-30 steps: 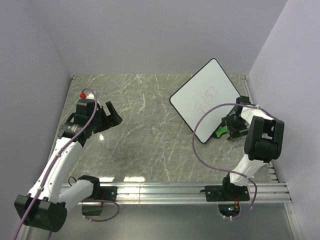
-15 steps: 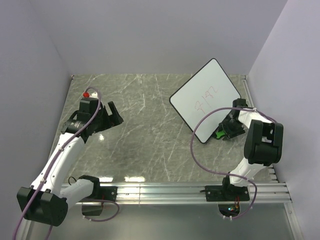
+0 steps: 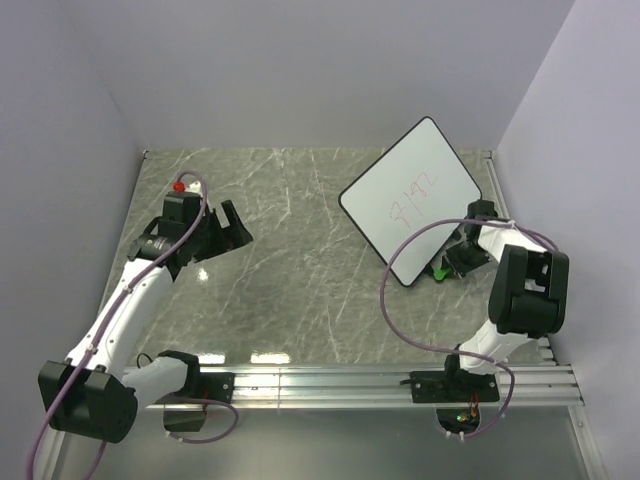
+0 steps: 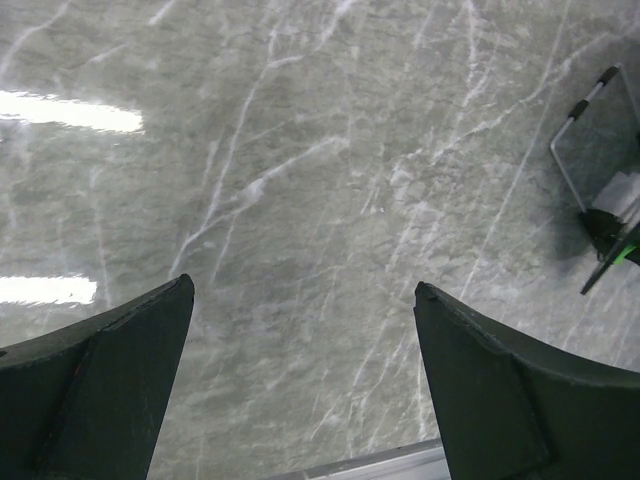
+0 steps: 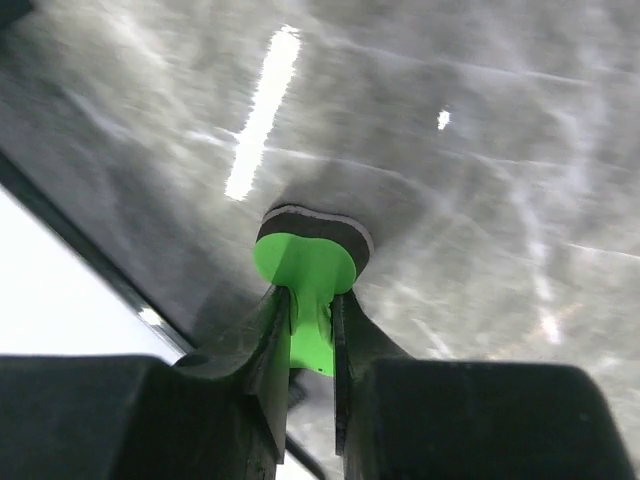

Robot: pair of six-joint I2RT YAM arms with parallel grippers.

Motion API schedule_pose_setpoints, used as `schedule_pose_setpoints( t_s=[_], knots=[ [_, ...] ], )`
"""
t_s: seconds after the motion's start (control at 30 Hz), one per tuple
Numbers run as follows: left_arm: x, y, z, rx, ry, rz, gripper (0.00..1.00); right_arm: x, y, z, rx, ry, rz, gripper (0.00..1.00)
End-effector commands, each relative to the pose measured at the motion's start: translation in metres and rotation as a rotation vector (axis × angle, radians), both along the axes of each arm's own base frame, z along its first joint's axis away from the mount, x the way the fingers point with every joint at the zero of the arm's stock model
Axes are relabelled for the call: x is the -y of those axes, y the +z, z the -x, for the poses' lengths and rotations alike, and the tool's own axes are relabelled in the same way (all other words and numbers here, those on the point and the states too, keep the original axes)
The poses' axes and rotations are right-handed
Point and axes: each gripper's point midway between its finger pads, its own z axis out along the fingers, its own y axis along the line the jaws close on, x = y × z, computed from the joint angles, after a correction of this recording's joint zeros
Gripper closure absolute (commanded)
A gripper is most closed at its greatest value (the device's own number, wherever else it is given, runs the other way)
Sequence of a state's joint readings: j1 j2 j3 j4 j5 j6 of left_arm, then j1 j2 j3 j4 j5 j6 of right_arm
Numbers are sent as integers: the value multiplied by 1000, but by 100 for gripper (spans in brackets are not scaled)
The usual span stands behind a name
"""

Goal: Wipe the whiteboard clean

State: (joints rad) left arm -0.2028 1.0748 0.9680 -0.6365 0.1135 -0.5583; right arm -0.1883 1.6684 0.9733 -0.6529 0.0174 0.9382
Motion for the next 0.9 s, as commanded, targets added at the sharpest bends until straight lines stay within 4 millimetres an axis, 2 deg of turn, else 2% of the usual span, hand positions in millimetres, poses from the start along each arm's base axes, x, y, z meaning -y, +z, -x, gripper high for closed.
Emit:
schedule_pose_setpoints(
  t_s=[0.0, 0.17, 0.23, 0.37, 0.5, 0.57, 0.6, 0.63, 0.67, 0.7, 0.73, 0.77, 0.8, 0.87],
  knots=[
    [17, 10, -8, 37, -70, 57, 2, 19, 13, 18, 12, -10, 58, 100],
    [45, 26, -23, 98, -162, 125, 1, 24, 14, 43, 18, -21, 51, 100],
    [61, 22, -28, 71, -198, 148, 1, 23, 22, 48, 38, -23, 55, 100],
    [101, 40, -50, 107, -275, 225, 1, 9, 24, 63, 47, -33, 10, 100],
    [146, 64, -80, 170, -356, 351, 1, -23, 30, 70, 99, -11, -91, 100],
    [172, 68, -91, 170, -412, 396, 1, -33, 35, 78, 105, -14, -119, 100],
    [187, 59, -98, 151, -432, 415, 1, -37, 38, 79, 107, -9, -133, 100],
    [198, 71, -106, 179, -455, 433, 1, -39, 42, 85, 93, -13, -143, 100],
    [209, 71, -107, 174, -486, 449, 1, -40, 49, 86, 116, -14, -142, 100],
    [225, 56, -110, 135, -505, 461, 1, -42, 54, 86, 128, -17, -148, 100],
    [236, 67, -117, 170, -522, 479, 1, -44, 61, 86, 140, -24, -163, 100],
    [244, 64, -119, 166, -534, 486, 1, -47, 70, 85, 176, -22, -164, 100],
    [258, 58, -124, 155, -548, 504, 1, -49, 77, 84, 196, -27, -175, 100],
    [271, 42, -133, 129, -541, 521, 1, -50, 91, 84, 255, -28, -171, 100]
  ],
)
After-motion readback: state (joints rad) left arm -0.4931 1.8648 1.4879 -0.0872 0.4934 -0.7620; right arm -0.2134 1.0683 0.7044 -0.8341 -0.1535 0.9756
